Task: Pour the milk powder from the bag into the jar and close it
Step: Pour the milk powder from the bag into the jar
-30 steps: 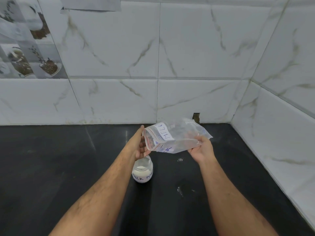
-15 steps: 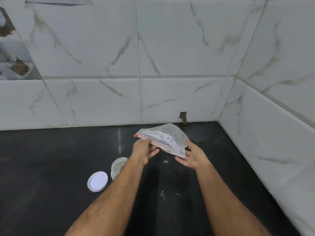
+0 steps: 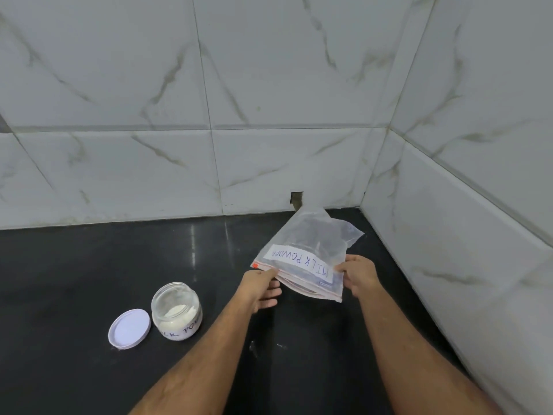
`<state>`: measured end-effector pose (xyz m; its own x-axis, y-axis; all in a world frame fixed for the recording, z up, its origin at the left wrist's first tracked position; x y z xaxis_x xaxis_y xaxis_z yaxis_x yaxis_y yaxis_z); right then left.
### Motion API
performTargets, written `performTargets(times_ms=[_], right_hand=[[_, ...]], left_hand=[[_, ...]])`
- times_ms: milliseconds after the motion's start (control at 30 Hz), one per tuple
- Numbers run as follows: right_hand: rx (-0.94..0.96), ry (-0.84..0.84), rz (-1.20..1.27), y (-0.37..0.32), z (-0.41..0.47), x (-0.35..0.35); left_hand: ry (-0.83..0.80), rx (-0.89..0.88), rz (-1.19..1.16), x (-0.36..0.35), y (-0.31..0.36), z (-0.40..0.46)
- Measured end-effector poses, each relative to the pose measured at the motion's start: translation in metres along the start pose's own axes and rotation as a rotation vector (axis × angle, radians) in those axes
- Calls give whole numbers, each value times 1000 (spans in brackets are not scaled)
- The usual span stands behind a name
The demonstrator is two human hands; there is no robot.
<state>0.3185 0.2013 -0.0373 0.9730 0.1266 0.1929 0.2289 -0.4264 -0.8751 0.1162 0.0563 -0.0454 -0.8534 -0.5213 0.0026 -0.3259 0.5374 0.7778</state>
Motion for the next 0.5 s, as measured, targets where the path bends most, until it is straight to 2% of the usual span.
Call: performTargets(times_ms=[100,200,233,367,500], right_hand=[[-16,-10,-36,2,8,7],[-31,-26,-35,10,9,14],[-54,24,-44,17,13,33],[-36,75,-143,26,19,50],[170,205,-373,-2,4,42]], left_hand=[[24,44,122,4,-6,6],[83,17,202,9,-11,13],[77,8,256,-6,-14,18],[122,-169,388,-21,-7,20],[127,-357,463,-21,12,19]])
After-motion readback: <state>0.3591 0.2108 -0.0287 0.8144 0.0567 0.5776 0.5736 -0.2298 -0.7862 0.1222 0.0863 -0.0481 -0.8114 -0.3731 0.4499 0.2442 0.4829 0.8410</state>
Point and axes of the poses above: each hand's wrist, its own z-axis towards the middle knuckle, its own x-axis out of the back of the hand, y = z × x, the point moved 4 cm from there along z, towards the middle knuckle, and after that the axes turned 2 degrees about x, right-handed, at the moved point
